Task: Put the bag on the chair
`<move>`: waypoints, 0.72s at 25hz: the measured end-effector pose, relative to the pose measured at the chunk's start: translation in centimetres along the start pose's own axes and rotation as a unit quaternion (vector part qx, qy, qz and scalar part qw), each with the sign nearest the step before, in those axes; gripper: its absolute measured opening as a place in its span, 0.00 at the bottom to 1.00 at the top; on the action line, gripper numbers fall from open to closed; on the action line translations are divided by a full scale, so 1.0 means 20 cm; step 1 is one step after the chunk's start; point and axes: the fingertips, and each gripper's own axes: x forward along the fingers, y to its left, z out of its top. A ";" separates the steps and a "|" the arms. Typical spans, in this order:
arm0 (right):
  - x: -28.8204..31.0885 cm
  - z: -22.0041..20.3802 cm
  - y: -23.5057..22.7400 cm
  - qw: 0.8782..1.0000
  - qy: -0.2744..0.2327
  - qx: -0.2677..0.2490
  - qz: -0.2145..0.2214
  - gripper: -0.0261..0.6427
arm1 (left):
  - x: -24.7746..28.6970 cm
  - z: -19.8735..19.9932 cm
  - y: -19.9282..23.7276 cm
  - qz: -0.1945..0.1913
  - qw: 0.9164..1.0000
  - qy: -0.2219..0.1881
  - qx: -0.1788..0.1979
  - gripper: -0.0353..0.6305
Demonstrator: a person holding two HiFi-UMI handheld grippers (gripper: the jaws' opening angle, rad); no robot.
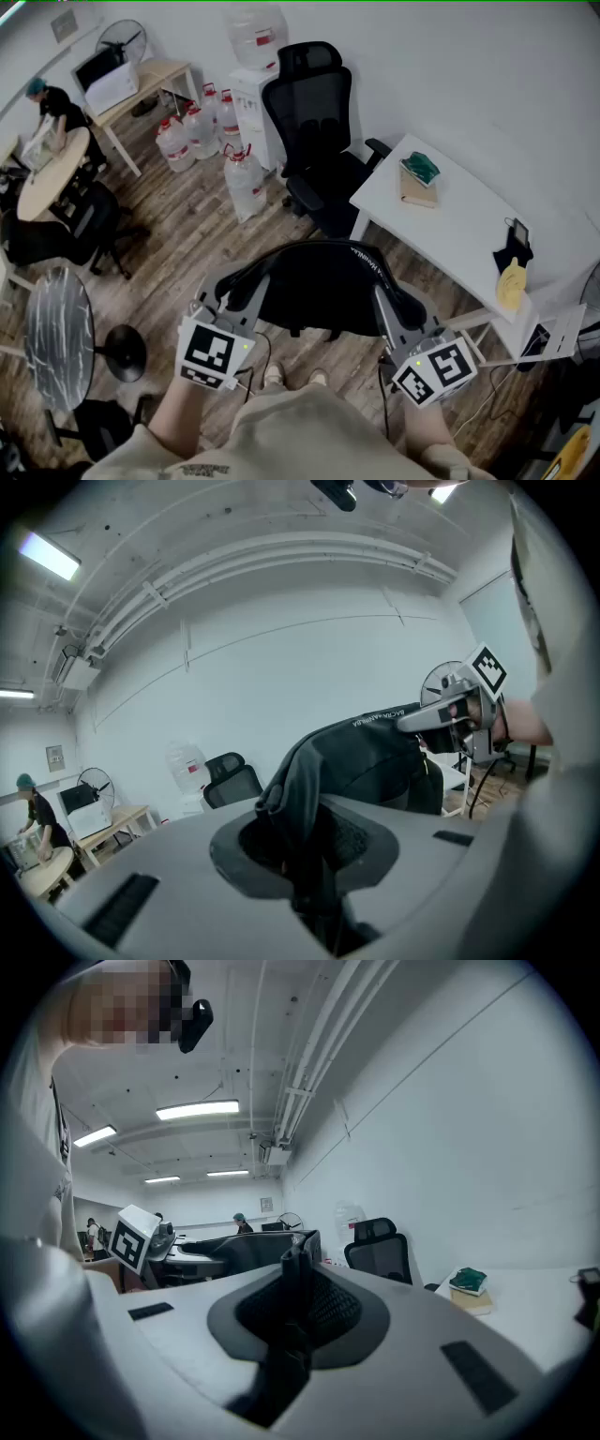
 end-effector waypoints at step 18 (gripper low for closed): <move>-0.14 -0.04 -0.15 1.000 0.001 0.010 0.030 0.12 | 0.03 0.03 -0.22 0.035 0.999 0.013 -0.003 0.17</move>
